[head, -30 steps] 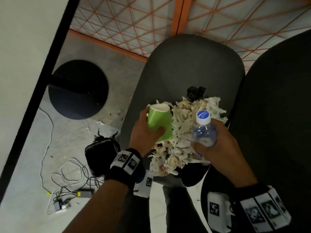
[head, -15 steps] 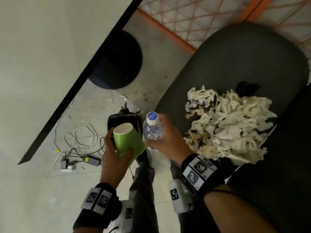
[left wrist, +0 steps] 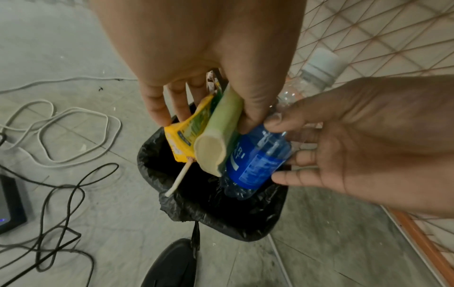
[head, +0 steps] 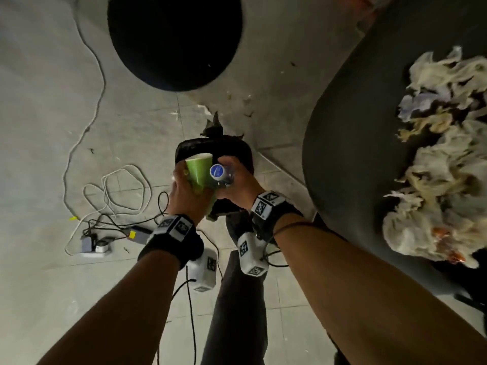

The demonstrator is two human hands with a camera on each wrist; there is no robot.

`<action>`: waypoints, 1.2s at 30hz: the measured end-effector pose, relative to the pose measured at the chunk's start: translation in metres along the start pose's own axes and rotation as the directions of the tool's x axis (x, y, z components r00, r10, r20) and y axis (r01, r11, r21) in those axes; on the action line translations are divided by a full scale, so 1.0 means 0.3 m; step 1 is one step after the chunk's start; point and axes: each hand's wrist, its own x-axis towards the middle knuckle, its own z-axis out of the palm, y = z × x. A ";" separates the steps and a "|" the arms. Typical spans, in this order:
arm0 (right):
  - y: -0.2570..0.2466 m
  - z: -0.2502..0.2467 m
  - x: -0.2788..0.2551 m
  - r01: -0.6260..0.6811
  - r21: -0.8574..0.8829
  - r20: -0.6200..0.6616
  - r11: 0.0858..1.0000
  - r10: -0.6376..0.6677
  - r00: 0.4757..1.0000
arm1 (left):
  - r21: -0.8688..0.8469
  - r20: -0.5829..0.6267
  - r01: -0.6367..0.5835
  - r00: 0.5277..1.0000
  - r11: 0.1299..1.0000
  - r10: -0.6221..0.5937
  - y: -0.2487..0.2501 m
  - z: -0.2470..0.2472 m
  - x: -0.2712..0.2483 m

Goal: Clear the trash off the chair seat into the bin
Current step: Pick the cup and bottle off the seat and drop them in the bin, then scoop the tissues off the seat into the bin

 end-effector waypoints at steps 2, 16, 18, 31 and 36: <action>0.026 -0.002 0.030 -0.045 0.006 0.014 0.999 0.045 0.999 | 0.031 0.065 0.050 0.997 0.998 -0.052 -0.029 0.039 0.063; -0.222 -0.320 -0.676 -0.092 0.224 -0.020 0.970 0.099 0.995 | -0.189 0.262 -0.185 0.937 0.964 0.231 0.367 -0.076 -0.354; -0.292 -0.420 -0.861 -0.003 0.302 -0.124 0.953 0.042 0.991 | -0.210 0.307 -0.283 0.890 0.936 0.338 0.508 -0.095 -0.474; 0.071 -1.060 -1.057 -0.287 0.343 -0.638 0.894 0.446 0.628 | 0.254 0.557 -0.506 0.773 0.824 0.303 0.874 0.431 -0.890; 0.181 -1.038 -0.946 -0.265 0.424 -0.553 0.866 0.479 0.682 | 0.519 0.524 -0.526 0.818 0.674 0.236 0.909 0.583 -0.910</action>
